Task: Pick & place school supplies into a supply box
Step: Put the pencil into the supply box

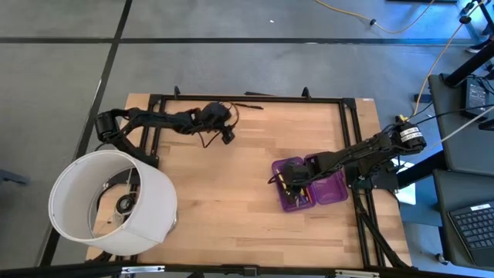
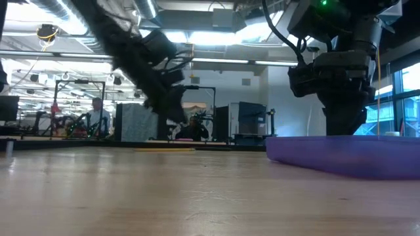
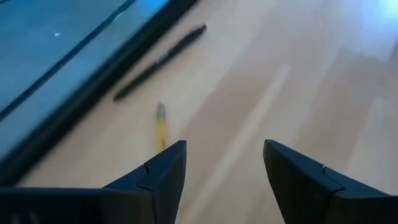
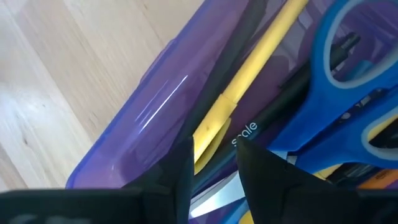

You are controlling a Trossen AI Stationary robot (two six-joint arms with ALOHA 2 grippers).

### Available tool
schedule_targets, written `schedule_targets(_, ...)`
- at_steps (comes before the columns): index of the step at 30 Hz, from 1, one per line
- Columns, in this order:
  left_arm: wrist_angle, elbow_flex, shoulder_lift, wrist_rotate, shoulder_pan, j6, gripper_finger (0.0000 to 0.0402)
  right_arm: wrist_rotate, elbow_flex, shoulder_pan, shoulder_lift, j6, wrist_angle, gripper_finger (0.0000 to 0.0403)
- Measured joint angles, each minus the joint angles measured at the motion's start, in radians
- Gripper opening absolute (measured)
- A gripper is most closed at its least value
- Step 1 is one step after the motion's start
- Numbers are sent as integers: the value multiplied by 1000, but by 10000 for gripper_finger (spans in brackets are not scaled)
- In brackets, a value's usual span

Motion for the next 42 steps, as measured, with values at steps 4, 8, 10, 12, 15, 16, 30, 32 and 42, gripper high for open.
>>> schedule_targets(4,-107,157,66,-10,22,-8,196,2,0,0,0,1,1,124)
schedule_targets(8,-242,314,171,37,79,-36,189,1,0,0,0,1,2,124)
schedule_targets(10,-308,388,232,41,97,-27,188,1,0,0,0,2,2,124)
schedule_targets(12,-380,454,284,29,110,-7,187,-6,0,0,0,2,2,124)
schedule_targets(15,-471,541,360,2,127,-5,187,-26,0,0,0,1,2,124)
schedule_targets(16,-494,564,380,1,134,-5,187,-25,0,0,0,0,2,124)
schedule_targets(30,-566,656,474,115,194,14,187,-24,0,0,0,-26,2,124)
schedule_targets(32,-572,656,487,121,194,16,187,-24,0,0,0,-26,1,124)
schedule_targets(42,-572,661,544,104,187,40,184,-24,0,0,0,-53,-4,124)
